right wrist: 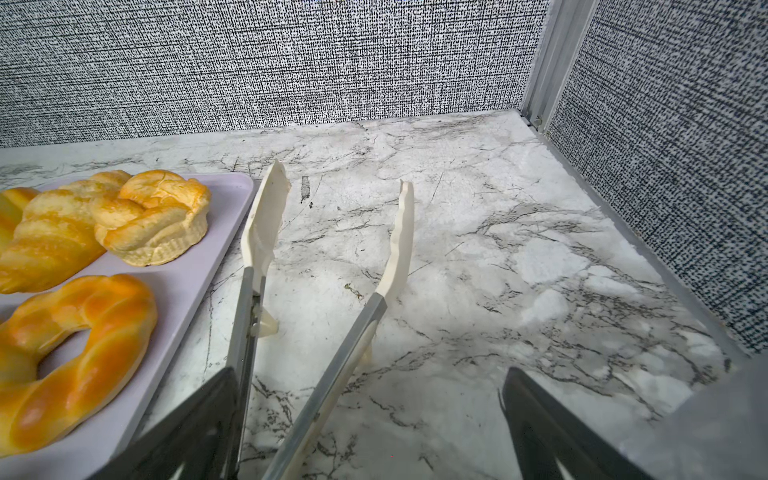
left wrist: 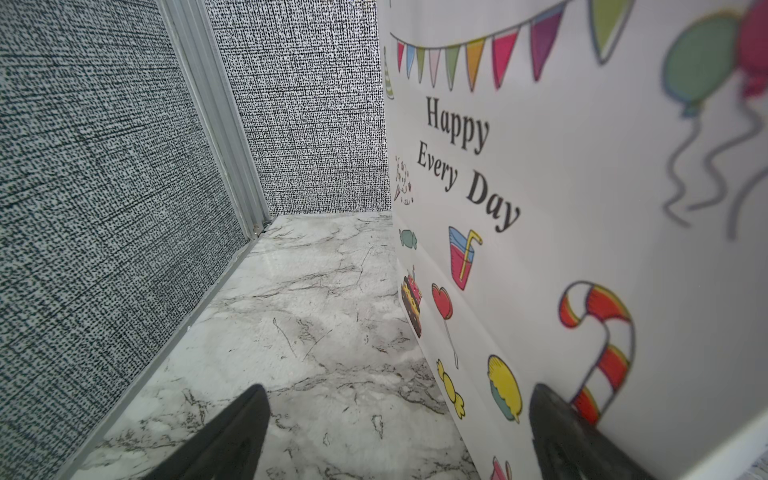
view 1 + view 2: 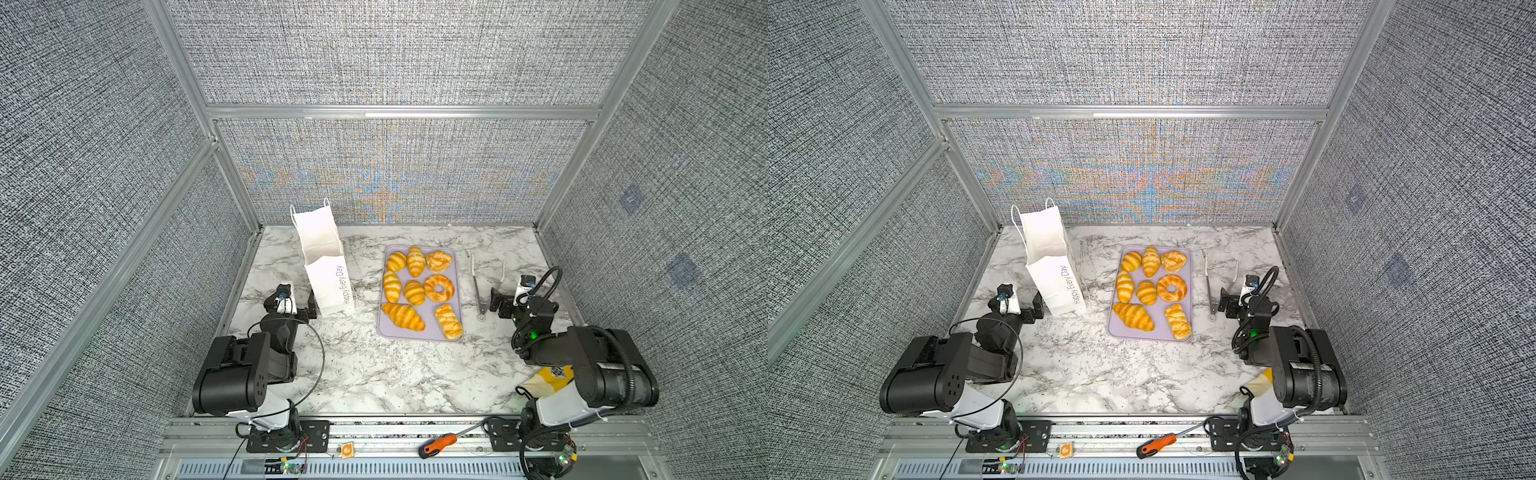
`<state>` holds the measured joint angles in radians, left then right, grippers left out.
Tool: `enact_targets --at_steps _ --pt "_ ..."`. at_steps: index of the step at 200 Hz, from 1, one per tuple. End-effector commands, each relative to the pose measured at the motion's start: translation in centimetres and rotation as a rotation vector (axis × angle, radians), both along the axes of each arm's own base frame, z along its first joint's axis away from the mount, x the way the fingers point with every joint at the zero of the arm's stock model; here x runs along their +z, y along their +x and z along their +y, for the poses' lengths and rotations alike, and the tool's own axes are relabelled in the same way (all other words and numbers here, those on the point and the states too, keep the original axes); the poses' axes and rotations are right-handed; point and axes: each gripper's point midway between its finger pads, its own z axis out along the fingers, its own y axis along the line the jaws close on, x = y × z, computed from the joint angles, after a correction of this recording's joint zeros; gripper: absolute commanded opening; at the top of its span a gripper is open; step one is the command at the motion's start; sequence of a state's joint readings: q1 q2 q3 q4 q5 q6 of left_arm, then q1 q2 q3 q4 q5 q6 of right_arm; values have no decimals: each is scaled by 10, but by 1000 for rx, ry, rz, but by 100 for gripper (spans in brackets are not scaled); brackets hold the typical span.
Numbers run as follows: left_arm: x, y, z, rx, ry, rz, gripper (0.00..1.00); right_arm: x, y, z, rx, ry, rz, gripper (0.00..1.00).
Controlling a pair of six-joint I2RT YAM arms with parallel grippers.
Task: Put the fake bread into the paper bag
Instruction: 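Move the left gripper toward the white paper bag while the right gripper approaches the tongs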
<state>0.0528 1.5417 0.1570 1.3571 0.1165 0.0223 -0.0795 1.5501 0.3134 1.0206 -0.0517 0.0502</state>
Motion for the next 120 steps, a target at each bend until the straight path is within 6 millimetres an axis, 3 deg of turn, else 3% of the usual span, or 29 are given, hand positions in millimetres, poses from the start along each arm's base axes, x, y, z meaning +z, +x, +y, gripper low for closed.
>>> enact_targets --at_steps 1,43,66,88,120 --pt "8 0 -3 -15 -4 -33 99 8 3 -1 -6 -3 -31 99" --pt "19 2 4 27 -19 4 99 19 8 -10 -56 6 0 99" --pt "27 7 22 139 -96 68 99 29 13 -19 -117 57 112 100" --pt "46 2 44 286 -188 82 99 42 18 -17 -129 116 153 100" --pt "83 -8 48 311 -224 42 98 64 35 3 -25 195 191 99"
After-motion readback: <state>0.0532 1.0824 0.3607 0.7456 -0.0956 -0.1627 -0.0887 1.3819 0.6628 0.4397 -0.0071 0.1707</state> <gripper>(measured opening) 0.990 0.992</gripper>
